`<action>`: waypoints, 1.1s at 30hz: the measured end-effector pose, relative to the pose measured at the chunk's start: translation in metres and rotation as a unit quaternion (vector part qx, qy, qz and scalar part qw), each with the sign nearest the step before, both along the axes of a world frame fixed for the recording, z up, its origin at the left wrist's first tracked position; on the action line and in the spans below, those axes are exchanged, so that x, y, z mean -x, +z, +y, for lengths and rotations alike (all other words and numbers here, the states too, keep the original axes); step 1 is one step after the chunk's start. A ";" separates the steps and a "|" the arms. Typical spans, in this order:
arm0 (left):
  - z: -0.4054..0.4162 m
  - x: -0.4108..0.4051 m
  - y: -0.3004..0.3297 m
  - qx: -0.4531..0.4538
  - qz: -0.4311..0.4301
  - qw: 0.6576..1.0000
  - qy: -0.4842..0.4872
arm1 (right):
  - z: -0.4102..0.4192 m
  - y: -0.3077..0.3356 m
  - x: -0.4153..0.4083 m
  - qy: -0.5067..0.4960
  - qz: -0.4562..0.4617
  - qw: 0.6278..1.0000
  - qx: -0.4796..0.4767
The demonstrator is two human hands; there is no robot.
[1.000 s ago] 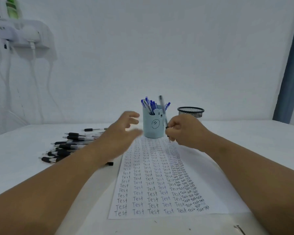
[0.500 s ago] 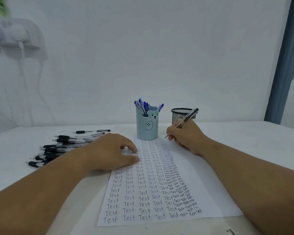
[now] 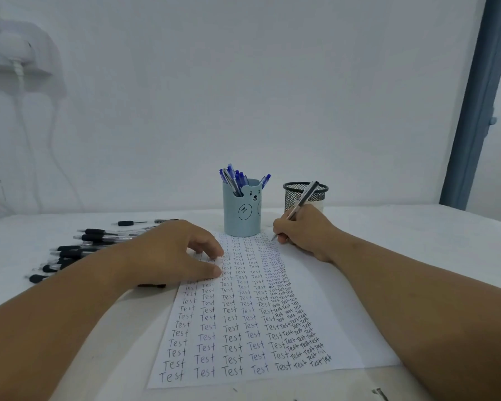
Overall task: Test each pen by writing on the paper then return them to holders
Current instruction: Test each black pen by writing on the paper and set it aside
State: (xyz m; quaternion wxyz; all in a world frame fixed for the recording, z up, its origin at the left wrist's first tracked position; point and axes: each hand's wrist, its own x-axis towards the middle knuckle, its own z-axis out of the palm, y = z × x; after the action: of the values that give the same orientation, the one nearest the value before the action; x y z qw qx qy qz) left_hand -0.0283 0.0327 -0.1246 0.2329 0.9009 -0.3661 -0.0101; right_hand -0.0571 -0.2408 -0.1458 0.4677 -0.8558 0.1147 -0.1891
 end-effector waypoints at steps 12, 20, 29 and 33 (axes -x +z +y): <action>0.001 -0.001 0.000 0.010 0.011 1.000 -0.003 | 0.000 -0.001 0.000 0.002 -0.006 1.000 0.007; 0.001 0.000 0.000 0.013 0.013 1.000 -0.005 | 0.002 0.000 0.001 -0.004 -0.014 0.999 0.029; 0.001 0.003 0.001 0.010 0.015 1.000 0.000 | 0.004 0.001 0.003 0.000 -0.014 0.999 0.035; 0.001 0.004 0.001 0.014 0.013 1.000 0.002 | 0.004 0.001 0.004 0.005 -0.014 0.999 0.032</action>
State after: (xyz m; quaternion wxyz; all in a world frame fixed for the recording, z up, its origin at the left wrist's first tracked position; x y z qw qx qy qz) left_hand -0.0319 0.0341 -0.1240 0.2500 0.8981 -0.3615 -0.0164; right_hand -0.0611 -0.2371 -0.1449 0.4427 -0.8680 0.0982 -0.2023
